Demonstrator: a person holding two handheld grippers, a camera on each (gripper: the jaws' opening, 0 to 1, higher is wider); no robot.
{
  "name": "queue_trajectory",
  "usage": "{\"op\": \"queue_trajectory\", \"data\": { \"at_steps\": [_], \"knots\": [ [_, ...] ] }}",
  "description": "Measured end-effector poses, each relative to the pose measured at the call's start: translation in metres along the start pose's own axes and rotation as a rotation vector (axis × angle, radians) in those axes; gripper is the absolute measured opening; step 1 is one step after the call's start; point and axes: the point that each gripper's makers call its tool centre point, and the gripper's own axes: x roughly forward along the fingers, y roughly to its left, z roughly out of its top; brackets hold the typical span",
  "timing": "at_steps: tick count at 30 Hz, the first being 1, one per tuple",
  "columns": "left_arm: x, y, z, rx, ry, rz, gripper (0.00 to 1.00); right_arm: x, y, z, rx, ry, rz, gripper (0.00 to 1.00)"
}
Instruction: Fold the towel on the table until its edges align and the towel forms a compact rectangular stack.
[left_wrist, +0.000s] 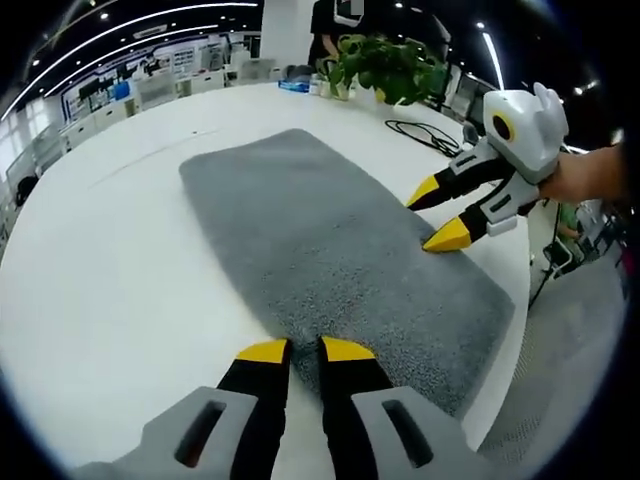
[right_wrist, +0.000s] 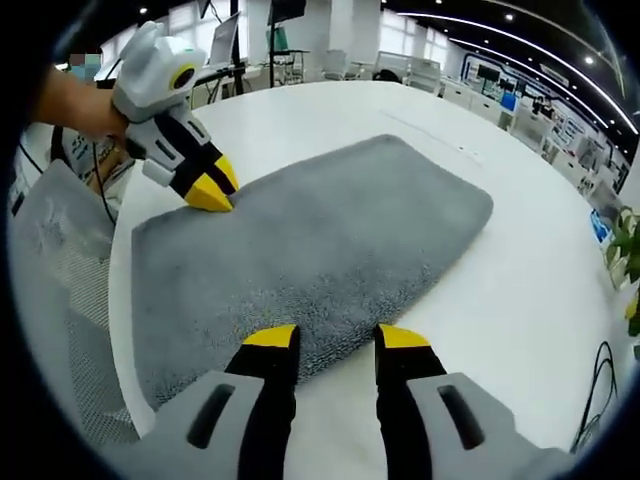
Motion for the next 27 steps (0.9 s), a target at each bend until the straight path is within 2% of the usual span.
{"op": "queue_trajectory", "data": {
  "at_steps": [6,13,16,18,22,24,27],
  "knots": [
    [0.005,-0.003,0.006,0.005,-0.002,-0.002,0.12,-0.002,-0.008,-0.004,0.01,0.002,-0.006,0.29],
    [0.006,-0.003,0.007,-0.004,0.001,0.01,0.12,-0.006,-0.005,-0.001,0.001,0.003,-0.004,0.29],
    [-0.002,0.007,0.011,0.063,-0.013,0.088,0.21,-0.01,-0.001,0.002,0.009,-0.001,-0.008,0.29],
    [-0.009,0.003,0.02,0.117,-0.055,0.08,0.21,-0.015,0.001,0.006,-0.003,-0.011,-0.008,0.28],
    [-0.019,0.001,0.023,0.111,-0.067,0.073,0.22,-0.019,0.002,0.01,-0.012,-0.026,0.003,0.29],
    [-0.025,-0.003,0.027,0.147,-0.092,0.068,0.22,-0.022,0.007,0.017,-0.019,-0.055,0.017,0.29],
    [-0.029,-0.012,0.023,0.163,-0.097,0.03,0.22,-0.029,0.021,0.026,-0.055,-0.082,0.037,0.3]
  ]
}}
